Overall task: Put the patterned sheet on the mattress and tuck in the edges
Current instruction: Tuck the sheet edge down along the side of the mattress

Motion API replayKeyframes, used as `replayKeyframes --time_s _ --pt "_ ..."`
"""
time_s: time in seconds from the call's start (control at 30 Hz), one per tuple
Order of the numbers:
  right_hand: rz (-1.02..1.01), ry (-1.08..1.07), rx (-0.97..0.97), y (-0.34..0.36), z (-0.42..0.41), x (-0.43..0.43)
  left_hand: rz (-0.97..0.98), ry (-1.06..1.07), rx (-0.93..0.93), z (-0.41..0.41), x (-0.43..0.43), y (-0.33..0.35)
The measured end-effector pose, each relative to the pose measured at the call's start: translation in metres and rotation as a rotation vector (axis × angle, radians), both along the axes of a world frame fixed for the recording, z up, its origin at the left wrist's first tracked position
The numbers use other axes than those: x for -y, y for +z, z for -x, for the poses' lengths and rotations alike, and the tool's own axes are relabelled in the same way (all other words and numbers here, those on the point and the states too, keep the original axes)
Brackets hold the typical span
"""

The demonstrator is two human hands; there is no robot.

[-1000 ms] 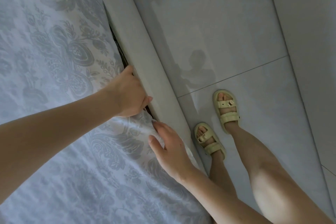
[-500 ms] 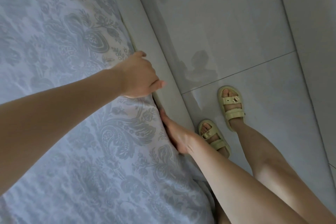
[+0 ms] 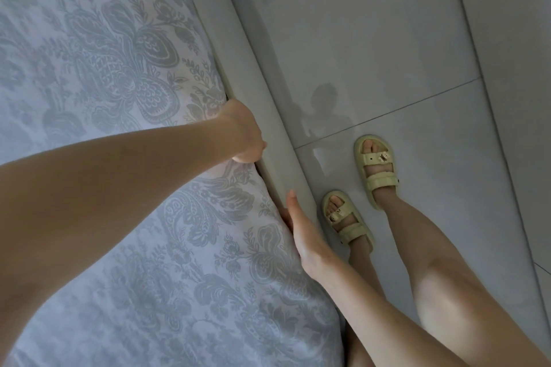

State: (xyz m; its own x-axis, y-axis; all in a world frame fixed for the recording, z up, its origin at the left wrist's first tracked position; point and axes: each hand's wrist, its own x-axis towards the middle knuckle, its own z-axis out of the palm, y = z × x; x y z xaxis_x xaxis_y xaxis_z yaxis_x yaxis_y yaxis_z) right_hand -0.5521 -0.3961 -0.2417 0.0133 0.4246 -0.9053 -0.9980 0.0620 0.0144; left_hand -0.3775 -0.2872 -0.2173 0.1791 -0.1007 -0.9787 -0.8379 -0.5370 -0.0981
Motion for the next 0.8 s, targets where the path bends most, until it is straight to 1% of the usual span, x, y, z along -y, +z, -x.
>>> replayKeyframes --time_s 0.1,0.17,0.2,0.27,0.37,0.4,0.47,0.53,0.57,0.67,0.8 --pt "-0.096 0.038 -0.047 -0.003 0.001 -0.002 -0.104 0.045 -0.009 -0.004 0.001 0.003" --pt "-0.108 0.052 -0.058 -0.005 0.012 0.002 -0.102 0.154 0.018 -0.006 0.006 0.009" --pt "-0.107 0.053 -0.064 -0.005 0.019 0.005 -0.068 0.188 0.022 -0.005 0.008 0.011" --pt "-0.081 0.063 -0.077 -0.003 0.031 0.015 0.083 0.193 0.046 0.001 0.011 0.016" --pt "-0.039 0.091 -0.106 0.000 0.045 0.031 0.404 0.027 0.145 0.022 0.012 0.027" --pt "-0.038 0.099 -0.109 0.001 0.049 0.035 0.481 0.018 0.145 0.037 0.012 0.029" --pt "-0.045 0.081 -0.089 0.004 0.059 0.043 0.546 0.084 0.069 0.068 0.014 0.033" --pt "-0.030 0.030 -0.061 0.008 0.069 0.048 0.546 0.127 -0.030 0.101 0.013 0.031" --pt "-0.022 0.007 -0.040 0.008 0.075 0.049 0.544 0.133 -0.044 0.114 0.013 0.028" --pt "-0.017 -0.043 0.059 0.009 0.092 0.054 0.496 0.093 0.007 0.133 0.018 0.013" --pt "0.050 -0.071 0.331 0.023 0.109 0.068 0.369 0.070 0.012 0.134 0.033 0.009"
